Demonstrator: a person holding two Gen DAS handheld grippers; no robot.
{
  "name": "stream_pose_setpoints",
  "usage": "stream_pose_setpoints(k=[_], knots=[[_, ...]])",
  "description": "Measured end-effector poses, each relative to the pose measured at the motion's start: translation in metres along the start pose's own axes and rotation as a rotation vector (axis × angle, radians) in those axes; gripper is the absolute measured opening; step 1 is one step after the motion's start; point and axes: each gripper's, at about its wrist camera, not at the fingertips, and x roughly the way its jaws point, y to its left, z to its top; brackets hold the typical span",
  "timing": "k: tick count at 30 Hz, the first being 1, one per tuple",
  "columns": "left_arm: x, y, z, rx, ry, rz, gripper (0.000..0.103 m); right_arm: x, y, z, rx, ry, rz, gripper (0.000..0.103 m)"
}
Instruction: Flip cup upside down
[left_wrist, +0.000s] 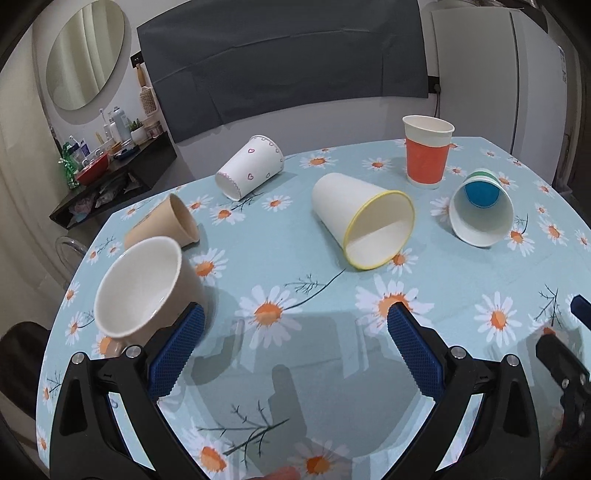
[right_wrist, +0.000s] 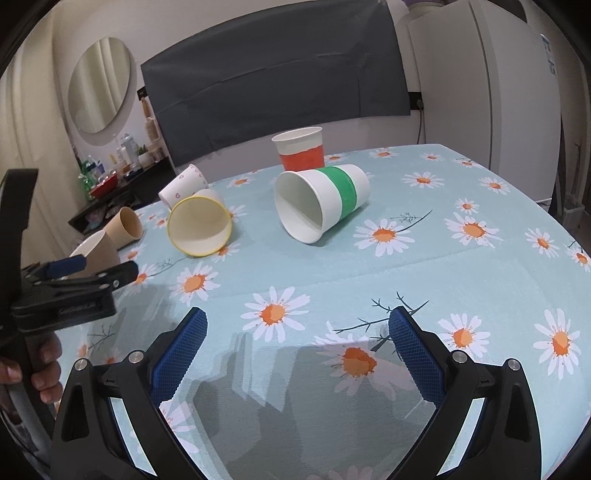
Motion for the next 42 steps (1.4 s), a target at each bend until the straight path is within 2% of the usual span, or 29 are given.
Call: stream_pose_setpoints(k=[3, 5, 7, 9, 11, 14, 16, 22, 42], knots=[[0.014, -0.005, 0.013, -0.008, -0.006, -0.027, 0.096, 0.000, 0.000, 0.000, 0.000, -0.001, 0.002, 0.095], [0.027, -0.009, 0.019, 0.000, 0.014, -0.033, 0.088, 0.000, 0.000, 0.000, -0.002, -0.002, 0.005, 0.095], [0.041, -0.012, 0.024, -0.005, 0.039, -0.044, 0.071, 0.000, 0.000, -0.001, -0.004, -0.001, 0.009, 0.095], [0.052, -0.012, 0.027, -0.025, 0.040, -0.019, 0.056, 0.001, 0.000, -0.001, -0.005, 0.001, 0.011, 0.095], [0.062, -0.014, 0.029, -0.018, 0.038, -0.004, 0.047, 0.002, 0.001, 0.000, -0.006, 0.011, 0.012, 0.095], [0.072, -0.014, 0.028, -0.038, 0.069, -0.021, 0.016, 0.003, 0.001, 0.000, -0.005, 0.019, 0.013, 0.095], [0.071, -0.010, 0.027, -0.070, 0.070, -0.041, 0.010, 0.003, 0.000, 0.001, -0.003, 0.017, 0.016, 0.095], [0.055, -0.001, 0.024, -0.097, 0.078, -0.087, 0.006, 0.004, 0.001, 0.001, -0.012, 0.020, 0.024, 0.095], [-0.023, 0.020, -0.048, -0.061, 0.130, -0.092, 0.006, 0.006, 0.008, 0.000, -0.050, 0.037, 0.014, 0.095]])
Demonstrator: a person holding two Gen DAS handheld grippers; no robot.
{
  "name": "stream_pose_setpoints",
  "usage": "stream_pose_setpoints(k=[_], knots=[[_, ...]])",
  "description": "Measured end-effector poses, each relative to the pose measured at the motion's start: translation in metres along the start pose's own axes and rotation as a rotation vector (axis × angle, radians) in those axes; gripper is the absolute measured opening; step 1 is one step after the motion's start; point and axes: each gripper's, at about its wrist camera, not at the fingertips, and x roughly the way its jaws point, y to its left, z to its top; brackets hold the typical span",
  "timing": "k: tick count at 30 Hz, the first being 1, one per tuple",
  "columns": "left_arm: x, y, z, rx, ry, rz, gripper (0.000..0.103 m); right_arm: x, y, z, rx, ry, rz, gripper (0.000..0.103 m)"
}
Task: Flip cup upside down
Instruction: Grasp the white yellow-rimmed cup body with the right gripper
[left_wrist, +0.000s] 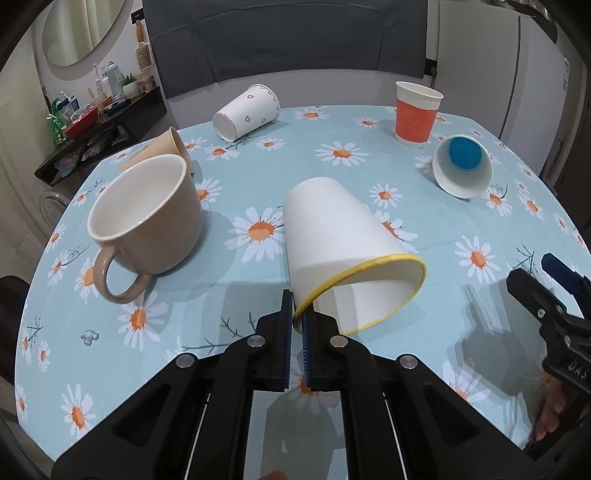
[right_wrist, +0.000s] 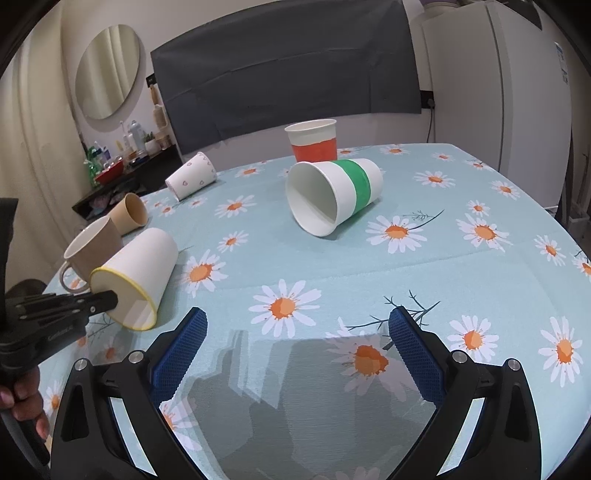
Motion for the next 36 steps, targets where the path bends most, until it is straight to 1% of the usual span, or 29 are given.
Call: stream_pose_setpoints(k=[2, 4, 6, 8, 9, 10, 11, 12, 13, 14, 16, 18, 20, 25, 31, 35, 36], knots=[[-0.005, 0.001, -0.006, 0.005, 0.001, 0.002, 0.006, 0.001, 0.001, 0.000, -0.005, 0.005, -0.002, 0.095], [-0.009, 0.004, -0.012, -0.002, 0.006, -0.011, 0.006, 0.002, 0.000, 0.000, 0.000, 0.010, -0.003, 0.095], [-0.013, 0.004, -0.017, 0.006, 0.001, 0.001, 0.006, 0.002, -0.001, 0.000, 0.004, 0.012, -0.003, 0.095], [-0.015, 0.004, -0.021, 0.019, 0.004, 0.003, 0.010, 0.003, 0.000, 0.000, 0.002, 0.018, -0.005, 0.095], [-0.015, 0.004, -0.023, 0.024, 0.008, -0.003, 0.017, 0.003, 0.000, 0.000, -0.001, 0.020, -0.005, 0.095], [-0.015, 0.003, -0.025, 0.032, 0.010, -0.008, 0.032, 0.003, 0.001, 0.000, -0.002, 0.022, -0.004, 0.095], [-0.015, 0.003, -0.027, 0.040, 0.015, -0.012, 0.042, 0.004, 0.001, 0.000, -0.003, 0.024, -0.003, 0.095], [-0.017, 0.002, -0.029, 0.048, 0.013, -0.020, 0.058, 0.004, 0.001, 0.000, -0.003, 0.025, -0.002, 0.095], [-0.019, 0.001, -0.032, 0.059, 0.004, -0.030, 0.067, 0.004, 0.001, 0.000, -0.002, 0.026, -0.002, 0.095], [-0.022, 0.000, -0.036, 0.074, -0.003, -0.035, 0.071, 0.004, 0.001, 0.000, -0.001, 0.026, -0.001, 0.095], [-0.026, 0.001, -0.041, 0.103, -0.017, -0.017, 0.098, 0.004, 0.000, 0.000, 0.000, 0.025, 0.001, 0.095], [-0.030, 0.006, -0.046, 0.128, -0.062, 0.026, 0.097, 0.004, 0.001, 0.000, -0.001, 0.025, 0.002, 0.095], [-0.030, 0.015, -0.049, 0.139, -0.090, 0.051, 0.097, 0.004, 0.001, 0.000, -0.001, 0.026, 0.005, 0.095], [-0.027, 0.053, -0.056, 0.108, -0.157, 0.085, 0.097, 0.003, 0.003, -0.001, -0.011, 0.025, 0.008, 0.095], [-0.019, 0.104, -0.054, 0.002, -0.165, 0.062, 0.097, 0.006, 0.004, 0.000, -0.020, 0.041, 0.011, 0.095], [-0.011, 0.119, -0.051, -0.008, -0.164, 0.066, 0.097, 0.008, 0.006, 0.000, -0.028, 0.051, 0.012, 0.095], [-0.007, 0.122, -0.050, -0.020, -0.141, 0.053, 0.097, 0.008, 0.006, 0.000, -0.028, 0.052, 0.011, 0.095]])
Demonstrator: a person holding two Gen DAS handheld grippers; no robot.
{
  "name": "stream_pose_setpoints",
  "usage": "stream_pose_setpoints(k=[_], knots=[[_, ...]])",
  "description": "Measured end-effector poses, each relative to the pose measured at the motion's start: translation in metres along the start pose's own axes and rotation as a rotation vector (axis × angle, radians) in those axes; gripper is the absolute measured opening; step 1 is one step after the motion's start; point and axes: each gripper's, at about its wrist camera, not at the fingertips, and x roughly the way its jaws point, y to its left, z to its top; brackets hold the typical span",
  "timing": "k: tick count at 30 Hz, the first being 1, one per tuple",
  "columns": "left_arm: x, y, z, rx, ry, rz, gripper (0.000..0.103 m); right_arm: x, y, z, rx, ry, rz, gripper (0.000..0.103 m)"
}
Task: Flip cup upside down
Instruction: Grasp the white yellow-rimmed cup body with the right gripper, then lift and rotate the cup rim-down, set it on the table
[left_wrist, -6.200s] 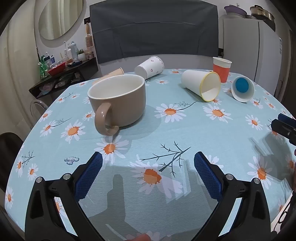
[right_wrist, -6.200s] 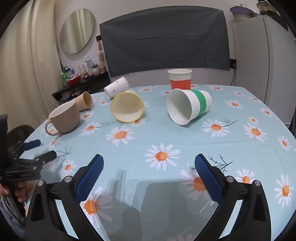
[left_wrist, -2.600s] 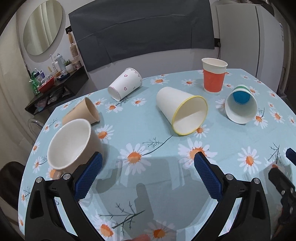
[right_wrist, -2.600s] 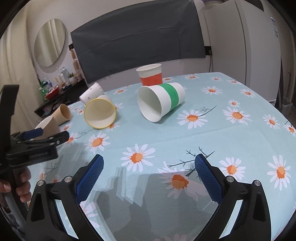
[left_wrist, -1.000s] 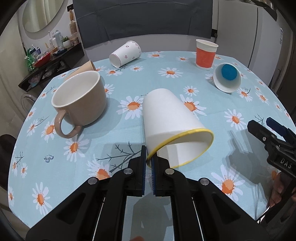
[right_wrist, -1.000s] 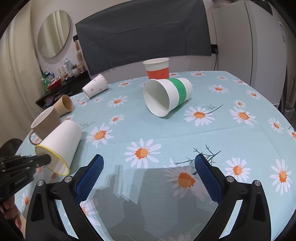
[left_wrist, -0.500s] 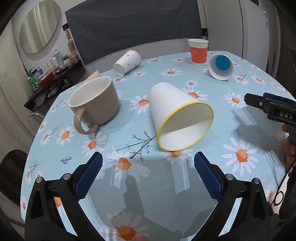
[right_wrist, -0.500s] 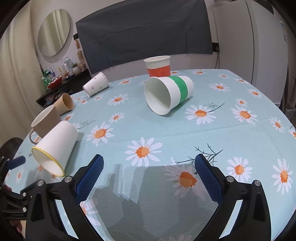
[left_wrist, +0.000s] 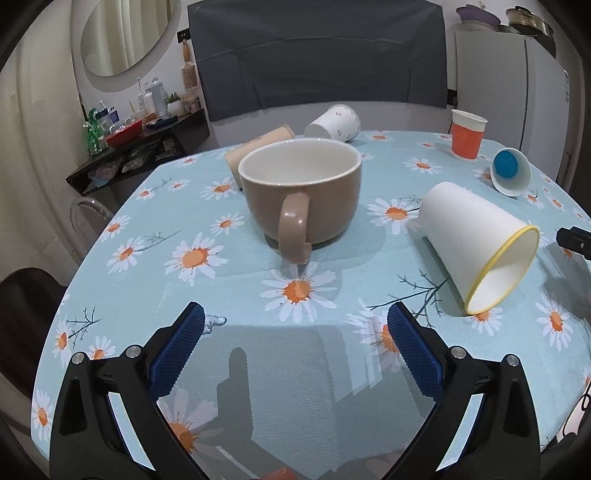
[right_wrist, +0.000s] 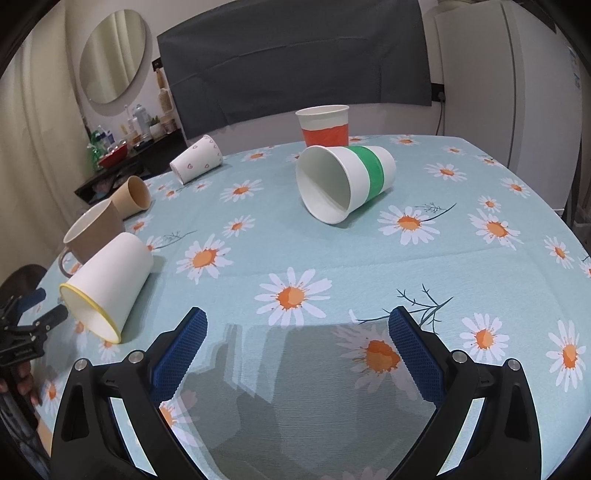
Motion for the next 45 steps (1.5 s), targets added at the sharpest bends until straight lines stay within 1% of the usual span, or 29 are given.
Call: stream_pose_setpoints(k=[2, 3, 6, 8, 11, 13, 17, 19, 20, 21, 23, 25, 28, 32, 37, 41, 43, 45], knots=[[0.007, 0.002, 0.000, -0.018, 0.044, -0.029, 0.097, 0.000, 0.000, 0.000, 0.001, 0.001, 0.000, 0.095], [0.008, 0.001, -0.001, -0.016, 0.049, -0.027, 0.097, 0.000, 0.000, 0.000, 0.002, 0.000, 0.001, 0.095], [0.003, -0.004, -0.003, 0.011, 0.024, -0.032, 0.097, 0.001, 0.000, 0.001, -0.002, 0.007, 0.004, 0.095], [0.001, -0.007, -0.005, 0.032, 0.011, -0.023, 0.097, 0.002, 0.000, 0.002, -0.001, 0.017, 0.006, 0.095], [-0.002, -0.011, -0.007, 0.056, -0.010, -0.014, 0.097, -0.001, 0.003, 0.006, -0.008, 0.004, -0.021, 0.095], [-0.006, -0.012, -0.008, 0.066, -0.030, -0.025, 0.097, -0.003, 0.009, 0.014, -0.026, 0.020, 0.003, 0.095], [-0.010, -0.010, -0.009, 0.058, -0.053, -0.029, 0.097, -0.006, 0.032, 0.041, -0.081, 0.046, 0.080, 0.095], [-0.009, -0.008, -0.008, 0.047, -0.051, -0.036, 0.097, -0.005, 0.047, 0.055, -0.115, 0.058, 0.066, 0.095], [-0.009, -0.006, -0.008, 0.041, -0.051, -0.046, 0.097, -0.006, 0.055, 0.061, -0.133, 0.050, 0.057, 0.095], [-0.009, -0.005, -0.008, 0.033, -0.051, -0.059, 0.097, -0.006, 0.063, 0.066, -0.158, 0.047, 0.058, 0.095], [-0.008, -0.001, -0.008, 0.013, -0.047, -0.073, 0.097, -0.001, 0.080, 0.075, -0.202, 0.071, 0.080, 0.095], [-0.007, 0.003, -0.008, -0.016, -0.043, -0.077, 0.097, 0.009, 0.095, 0.083, -0.218, 0.113, 0.116, 0.095], [-0.008, 0.010, -0.008, -0.052, -0.047, -0.090, 0.097, 0.029, 0.113, 0.094, -0.204, 0.206, 0.170, 0.095], [-0.007, 0.016, -0.009, -0.088, -0.047, -0.108, 0.097, 0.059, 0.136, 0.099, -0.203, 0.386, 0.233, 0.095], [-0.006, 0.013, -0.009, -0.069, -0.034, -0.155, 0.097, 0.093, 0.148, 0.103, -0.127, 0.602, 0.301, 0.095], [-0.006, 0.012, -0.010, -0.066, -0.038, -0.156, 0.097, 0.115, 0.150, 0.099, -0.031, 0.760, 0.385, 0.093], [-0.007, 0.013, -0.010, -0.067, -0.042, -0.161, 0.097, 0.125, 0.153, 0.093, -0.026, 0.822, 0.412, 0.093], [-0.007, 0.013, -0.010, -0.066, -0.041, -0.161, 0.097, 0.137, 0.154, 0.085, -0.018, 0.880, 0.414, 0.056]])
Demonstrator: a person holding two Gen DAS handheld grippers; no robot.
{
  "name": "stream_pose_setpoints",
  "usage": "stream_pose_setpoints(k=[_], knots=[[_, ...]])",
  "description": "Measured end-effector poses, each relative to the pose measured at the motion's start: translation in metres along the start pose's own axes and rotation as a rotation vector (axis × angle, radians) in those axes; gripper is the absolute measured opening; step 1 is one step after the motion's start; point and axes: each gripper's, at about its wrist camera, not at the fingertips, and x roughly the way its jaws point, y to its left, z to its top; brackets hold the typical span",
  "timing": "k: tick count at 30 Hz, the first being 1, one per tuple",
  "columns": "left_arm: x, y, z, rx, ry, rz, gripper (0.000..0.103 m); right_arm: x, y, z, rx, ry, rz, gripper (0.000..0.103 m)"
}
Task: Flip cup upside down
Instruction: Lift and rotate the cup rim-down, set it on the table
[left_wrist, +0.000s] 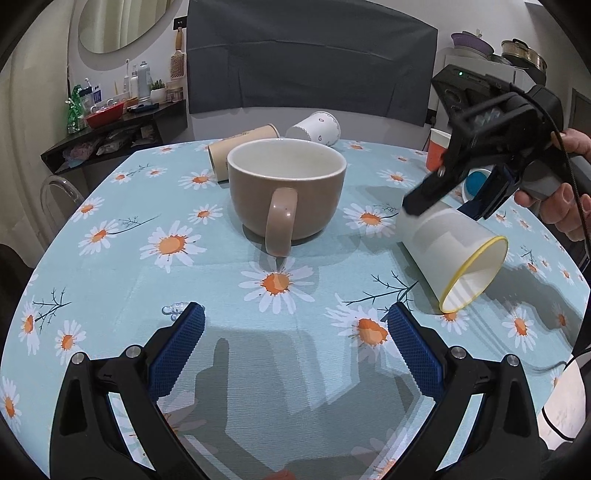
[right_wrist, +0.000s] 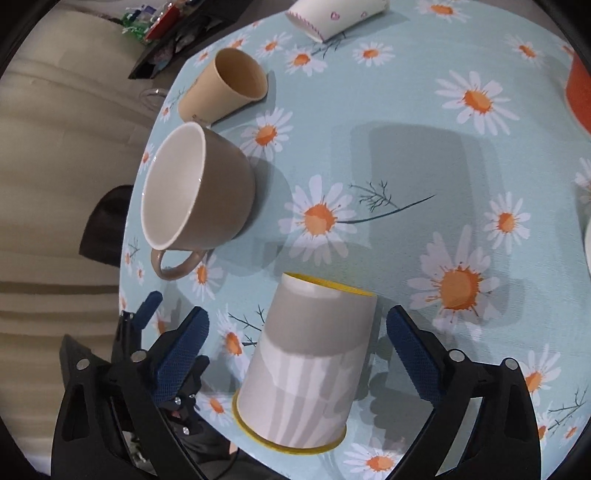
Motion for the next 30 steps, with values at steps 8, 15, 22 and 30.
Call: stream_pose_setpoints(k=[8, 15, 22, 30], knots=[[-0.001, 0.000, 0.000, -0.003, 0.001, 0.005, 0.097, -0.047, -0.012, -0.002, -0.013, -0.290, 0.026, 0.055], [0.000, 0.001, 0.001, -0.004, -0.007, 0.039, 0.097, -0.076, -0.024, 0.002, -0.119, -0.644, -0.144, 0.055], [-0.003, -0.002, 0.000, 0.013, -0.023, 0.068, 0.097, -0.072, -0.027, 0.002, -0.227, -0.803, -0.349, 0.055], [-0.003, -0.003, 0.000, 0.022, -0.024, 0.075, 0.097, -0.063, -0.016, -0.027, -0.329, -0.828, -0.432, 0.055]])
